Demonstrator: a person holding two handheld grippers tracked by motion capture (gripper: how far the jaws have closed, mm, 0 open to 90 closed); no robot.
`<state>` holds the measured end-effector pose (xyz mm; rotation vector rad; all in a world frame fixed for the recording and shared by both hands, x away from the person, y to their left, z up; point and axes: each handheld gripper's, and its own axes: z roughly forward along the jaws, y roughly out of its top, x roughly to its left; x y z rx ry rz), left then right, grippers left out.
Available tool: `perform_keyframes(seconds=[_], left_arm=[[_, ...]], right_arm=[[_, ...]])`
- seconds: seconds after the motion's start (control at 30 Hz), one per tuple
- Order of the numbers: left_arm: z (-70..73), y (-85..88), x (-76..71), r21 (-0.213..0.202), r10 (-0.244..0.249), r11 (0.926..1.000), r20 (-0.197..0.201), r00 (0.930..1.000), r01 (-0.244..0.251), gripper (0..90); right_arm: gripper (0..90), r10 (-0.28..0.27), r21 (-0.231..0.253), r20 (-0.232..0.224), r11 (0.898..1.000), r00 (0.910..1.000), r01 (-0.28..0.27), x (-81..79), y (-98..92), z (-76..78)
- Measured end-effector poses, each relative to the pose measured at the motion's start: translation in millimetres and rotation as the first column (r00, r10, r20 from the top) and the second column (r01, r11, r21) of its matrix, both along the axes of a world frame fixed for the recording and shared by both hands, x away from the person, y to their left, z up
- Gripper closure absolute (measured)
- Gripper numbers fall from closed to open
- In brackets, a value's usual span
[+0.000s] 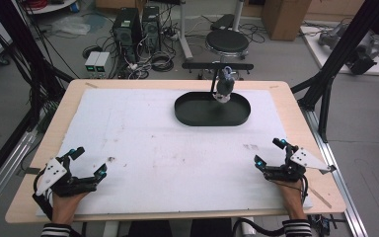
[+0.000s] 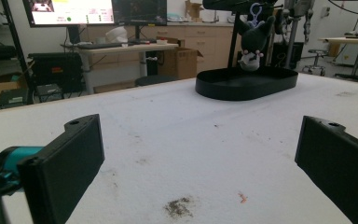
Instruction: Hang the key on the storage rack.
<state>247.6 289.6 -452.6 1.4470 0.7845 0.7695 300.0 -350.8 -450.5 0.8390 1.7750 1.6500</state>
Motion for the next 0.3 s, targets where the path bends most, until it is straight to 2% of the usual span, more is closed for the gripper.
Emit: perform_keyframes(seconds=[0.13, 0.3], left_arm=[[-0.1, -0.1, -0.3, 0.001, 0.002, 1.0000, 0.005, 1.0000, -0.002, 1.7], [-0.2, 0.3, -0.3, -0.005, 0.000, 1.0000, 0.005, 1.0000, 0.000, 1.7]], right_arm=[[0.4, -0.003, -0.003, 0.026, 1.000, 0.9997, 0.003, -2.4, 0.4, -1.0], [0.4, -0.006, -0.004, 0.026, 1.000, 0.9996, 0.006, -2.2, 0.4, -1.1]])
